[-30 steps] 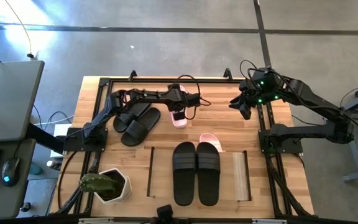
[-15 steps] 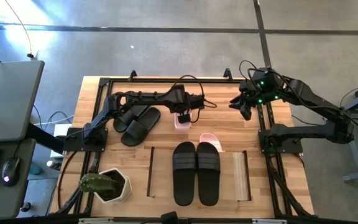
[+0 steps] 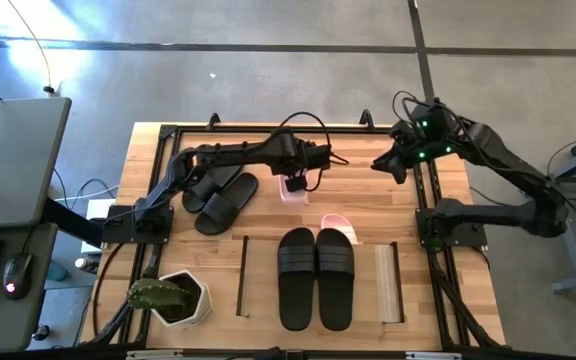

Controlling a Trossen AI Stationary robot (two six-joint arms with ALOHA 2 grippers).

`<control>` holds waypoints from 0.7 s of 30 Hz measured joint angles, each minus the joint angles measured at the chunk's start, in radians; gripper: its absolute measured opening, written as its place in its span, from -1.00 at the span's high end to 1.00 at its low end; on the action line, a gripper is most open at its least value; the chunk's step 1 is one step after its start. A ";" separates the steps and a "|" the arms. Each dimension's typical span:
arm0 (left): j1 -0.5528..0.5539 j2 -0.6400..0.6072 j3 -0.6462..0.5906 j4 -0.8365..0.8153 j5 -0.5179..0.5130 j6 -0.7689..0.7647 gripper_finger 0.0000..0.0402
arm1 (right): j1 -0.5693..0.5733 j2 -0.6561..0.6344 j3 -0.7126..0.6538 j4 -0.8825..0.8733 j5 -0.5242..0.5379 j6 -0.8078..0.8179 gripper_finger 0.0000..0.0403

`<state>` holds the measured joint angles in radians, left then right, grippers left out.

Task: Pick and place slides into the shelf
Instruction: Put the pink slipper under the shelf

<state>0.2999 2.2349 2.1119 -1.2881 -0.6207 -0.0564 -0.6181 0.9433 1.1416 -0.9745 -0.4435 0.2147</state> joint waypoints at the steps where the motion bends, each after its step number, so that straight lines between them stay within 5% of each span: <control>1: -0.006 0.000 0.012 -0.015 -0.013 -0.002 1.00 | -0.026 0.003 0.000 -0.001 -0.054 0.016 0.46; 16: -0.136 -0.095 0.088 -0.090 -0.184 -0.041 1.00 | -0.411 0.253 0.001 0.015 -0.734 0.013 0.46; 21: -0.165 -0.143 0.088 -0.073 -0.212 -0.025 1.00 | -0.445 0.380 0.082 0.063 -0.793 0.013 0.46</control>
<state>0.1345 2.0920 2.2002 -1.3615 -0.8326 -0.0811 -1.0627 1.3236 1.2236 -0.9115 -1.2367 0.2280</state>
